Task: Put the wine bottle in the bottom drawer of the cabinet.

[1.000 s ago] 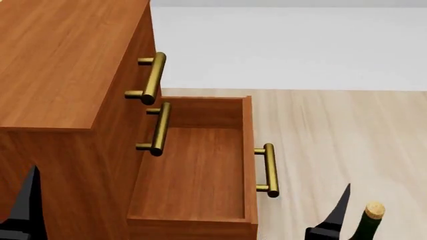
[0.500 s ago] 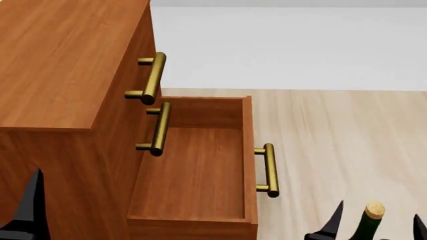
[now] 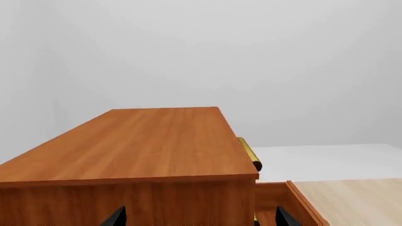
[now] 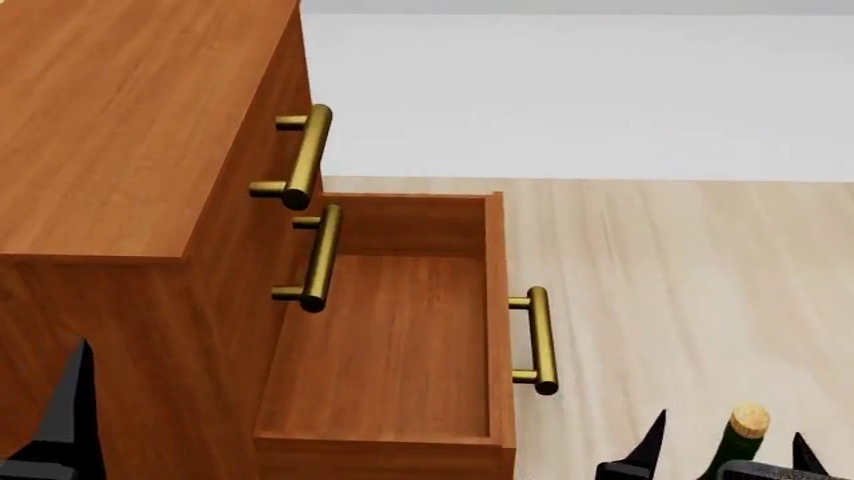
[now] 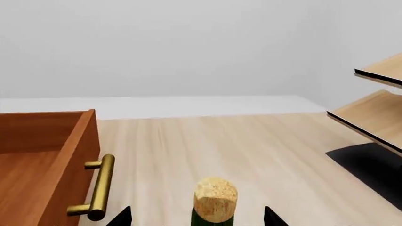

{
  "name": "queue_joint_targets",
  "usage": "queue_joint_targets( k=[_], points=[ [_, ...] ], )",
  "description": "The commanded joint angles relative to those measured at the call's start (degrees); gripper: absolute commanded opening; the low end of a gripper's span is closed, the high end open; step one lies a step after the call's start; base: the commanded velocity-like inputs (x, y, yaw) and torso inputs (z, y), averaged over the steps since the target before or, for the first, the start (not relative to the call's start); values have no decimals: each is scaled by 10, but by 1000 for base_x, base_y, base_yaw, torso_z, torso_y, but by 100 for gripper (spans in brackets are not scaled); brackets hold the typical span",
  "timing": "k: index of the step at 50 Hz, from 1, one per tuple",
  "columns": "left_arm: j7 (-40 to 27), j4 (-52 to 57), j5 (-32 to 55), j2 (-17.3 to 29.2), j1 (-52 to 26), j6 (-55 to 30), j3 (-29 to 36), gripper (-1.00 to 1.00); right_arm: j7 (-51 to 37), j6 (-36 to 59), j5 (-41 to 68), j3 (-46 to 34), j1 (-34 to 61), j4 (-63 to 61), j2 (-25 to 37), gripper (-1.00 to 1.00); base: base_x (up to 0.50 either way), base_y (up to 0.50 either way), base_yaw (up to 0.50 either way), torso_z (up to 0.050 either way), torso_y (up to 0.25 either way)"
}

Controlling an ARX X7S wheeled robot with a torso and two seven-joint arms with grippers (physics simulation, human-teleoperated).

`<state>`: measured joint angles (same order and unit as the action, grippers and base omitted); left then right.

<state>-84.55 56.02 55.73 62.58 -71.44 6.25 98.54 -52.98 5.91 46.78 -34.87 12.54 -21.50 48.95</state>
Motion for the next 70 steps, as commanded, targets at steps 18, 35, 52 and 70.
queue_joint_targets(
  k=[18, 35, 52, 70],
  points=[
    [4, -4, 2, -4, 8, -2, -7, 100, 26, -12, -3, 6, 17, 60, -24, 100, 0, 0, 0, 0, 0],
    [6, -7, 6, -4, 11, -1, -13, 100, 34, 5, 3, 6, 36, 75, -26, -100, 0, 0, 0, 0, 0],
    [7, -7, 3, -1, 17, -1, -17, 100, 10, 40, 10, 10, 57, 5, 2, -100, 0, 0, 0, 0, 0],
    [11, -7, 0, 0, 20, -9, -20, 100, -19, 125, 43, 15, 141, -89, 22, -100, 0, 0, 0, 0, 1]
  ],
)
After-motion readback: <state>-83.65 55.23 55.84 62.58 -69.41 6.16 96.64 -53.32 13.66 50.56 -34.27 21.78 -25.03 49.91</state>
